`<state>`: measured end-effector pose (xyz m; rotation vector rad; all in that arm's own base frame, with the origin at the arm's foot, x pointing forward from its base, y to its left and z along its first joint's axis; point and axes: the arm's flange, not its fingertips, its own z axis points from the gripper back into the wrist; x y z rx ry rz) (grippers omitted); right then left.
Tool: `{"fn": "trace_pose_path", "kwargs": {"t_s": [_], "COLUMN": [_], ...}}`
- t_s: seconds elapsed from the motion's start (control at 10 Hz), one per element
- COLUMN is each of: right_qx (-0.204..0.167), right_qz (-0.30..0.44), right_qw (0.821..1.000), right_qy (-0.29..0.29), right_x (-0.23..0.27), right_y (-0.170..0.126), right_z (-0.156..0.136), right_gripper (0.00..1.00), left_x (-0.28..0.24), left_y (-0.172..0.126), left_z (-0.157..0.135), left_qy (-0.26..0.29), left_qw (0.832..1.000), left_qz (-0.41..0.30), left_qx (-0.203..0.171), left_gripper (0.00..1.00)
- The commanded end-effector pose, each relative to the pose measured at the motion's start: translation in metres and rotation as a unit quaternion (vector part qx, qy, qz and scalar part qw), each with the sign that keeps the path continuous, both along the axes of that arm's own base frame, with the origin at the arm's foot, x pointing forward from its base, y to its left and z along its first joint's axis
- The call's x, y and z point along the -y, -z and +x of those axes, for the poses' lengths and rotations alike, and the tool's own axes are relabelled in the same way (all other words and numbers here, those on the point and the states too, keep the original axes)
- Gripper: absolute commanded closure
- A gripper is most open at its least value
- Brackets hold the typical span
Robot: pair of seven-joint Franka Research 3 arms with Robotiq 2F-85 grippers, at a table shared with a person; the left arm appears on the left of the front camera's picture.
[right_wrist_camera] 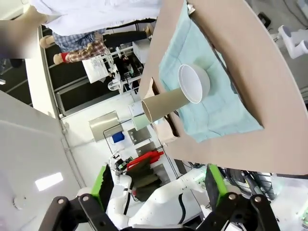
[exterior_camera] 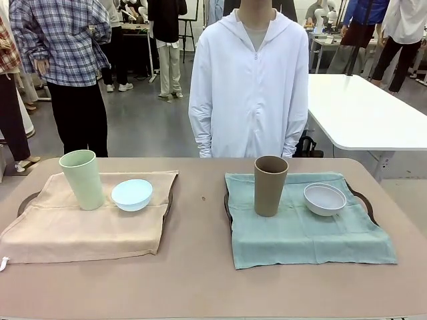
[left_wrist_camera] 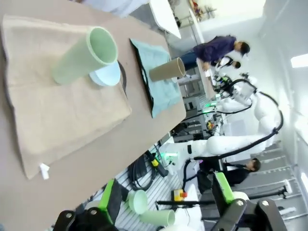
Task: Set up a tray with a mat and arrange the tableware.
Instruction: Place the Picnic Bowl and Reusable plastic cup back onto the Handle tray in front of the human's position.
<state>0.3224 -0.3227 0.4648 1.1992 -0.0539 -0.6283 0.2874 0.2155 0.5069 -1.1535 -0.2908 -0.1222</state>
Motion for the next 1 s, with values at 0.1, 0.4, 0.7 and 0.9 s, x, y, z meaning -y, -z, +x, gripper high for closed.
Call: {"fn": "trace_pose_path", "kwargs": {"t_s": [0.1, 0.4, 0.7, 0.9], "right_qx": [0.003, 0.003, 0.003, 0.003], "right_qz": [0.003, 0.003, 0.003, 0.003], "right_qw": [1.000, 1.000, 1.000, 1.000], "right_qy": [0.004, 0.004, 0.004, 0.004], "right_x": [0.0029, 0.0029, 0.0029, 0.0029], "right_y": [-0.0025, -0.0025, -0.0025, -0.0025], "right_z": [-0.0050, -0.0050, -0.0050, -0.0050], "right_gripper": [0.00, 0.00, 0.00, 0.00], "left_x": [-0.0122, -0.0122, -0.0122, -0.0122], "left_y": [0.0076, 0.0076, 0.0076, 0.0076], "left_z": [-0.0068, -0.0068, -0.0068, -0.0068], "left_qy": [-0.005, -0.005, -0.005, -0.005], "left_qw": [1.000, 1.000, 1.000, 1.000], "left_qz": [-0.005, -0.005, -0.005, -0.005], "left_qx": [-0.021, -0.021, -0.021, -0.021], "left_gripper": [0.00, 0.00, 0.00, 0.00]}}
